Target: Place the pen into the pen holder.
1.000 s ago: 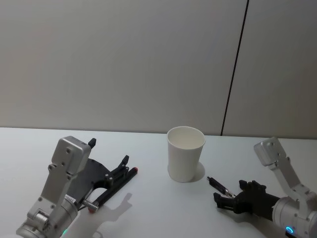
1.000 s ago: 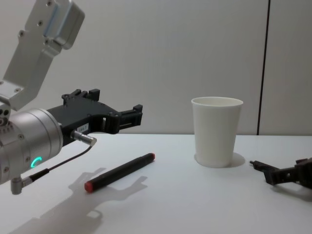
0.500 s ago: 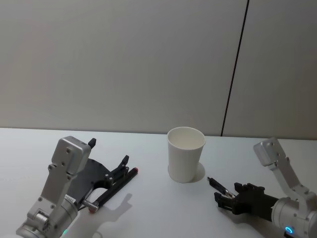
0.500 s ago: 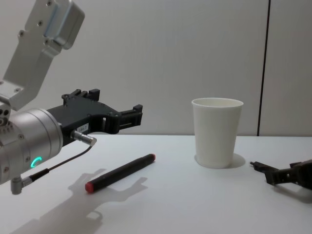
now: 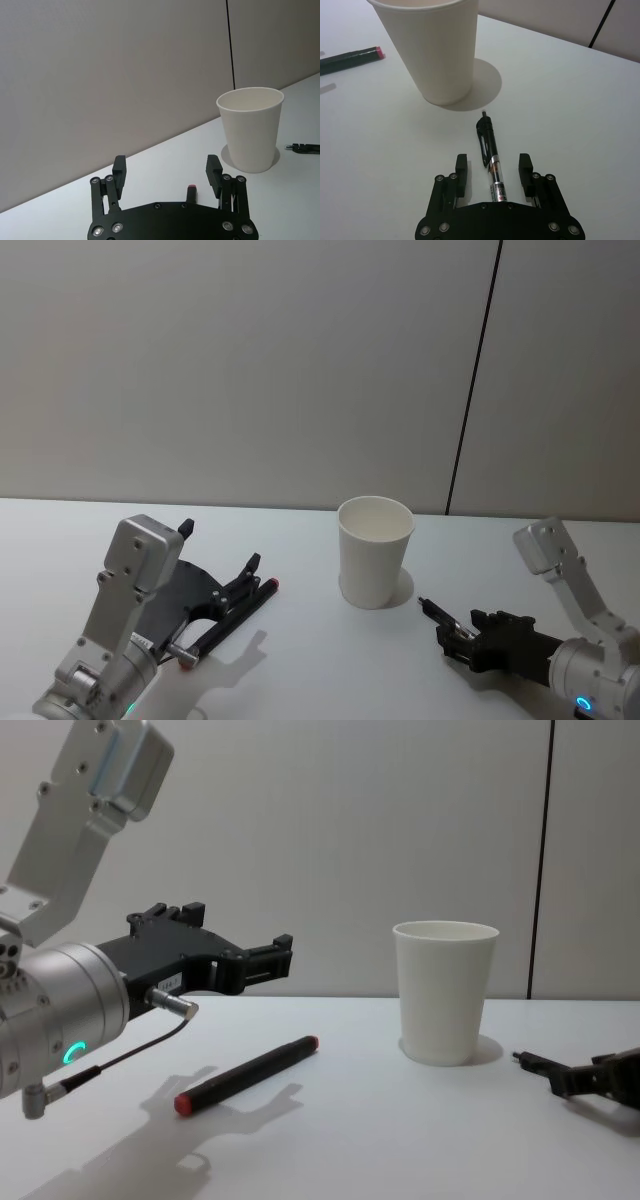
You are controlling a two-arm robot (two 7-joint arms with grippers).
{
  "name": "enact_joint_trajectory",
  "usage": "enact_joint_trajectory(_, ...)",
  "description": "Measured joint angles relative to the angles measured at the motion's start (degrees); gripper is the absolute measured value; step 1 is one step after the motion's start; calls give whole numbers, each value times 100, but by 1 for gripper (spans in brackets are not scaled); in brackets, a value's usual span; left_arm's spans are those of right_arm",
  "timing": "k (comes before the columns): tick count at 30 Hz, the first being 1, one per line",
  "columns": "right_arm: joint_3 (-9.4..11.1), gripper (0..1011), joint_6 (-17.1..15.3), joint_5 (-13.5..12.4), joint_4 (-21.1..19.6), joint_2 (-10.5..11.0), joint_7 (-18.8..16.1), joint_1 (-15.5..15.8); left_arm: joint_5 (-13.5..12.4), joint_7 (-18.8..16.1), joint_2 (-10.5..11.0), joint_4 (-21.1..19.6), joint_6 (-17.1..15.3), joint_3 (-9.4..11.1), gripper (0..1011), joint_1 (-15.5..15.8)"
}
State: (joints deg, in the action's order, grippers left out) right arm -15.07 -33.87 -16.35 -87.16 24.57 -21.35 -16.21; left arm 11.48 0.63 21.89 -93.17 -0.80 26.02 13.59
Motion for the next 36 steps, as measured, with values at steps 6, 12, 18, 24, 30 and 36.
enact_joint_trajectory(6,-1,593,-2,-9,2,0,0,-2,0,0,0,0,0,0,1003,0)
enact_joint_trajectory(12,-5,555,-2,-24,8,-7,4,-9,0,0,0,0,0,0,1003,0)
enact_joint_trajectory(18,-9,512,9,-42,10,-11,8,-13,0,0,0,0,0,0,1003,0)
enact_joint_trajectory(24,-13,466,16,-50,11,-14,12,-14,0,0,0,0,0,0,1003,0)
enact_joint_trajectory(30,-15,427,23,-55,15,-17,16,-17,0,0,0,0,0,0,1003,0)
enact_joint_trajectory(36,-15,321,26,-58,15,-19,17,-19,0,0,0,0,0,0,1003,0)
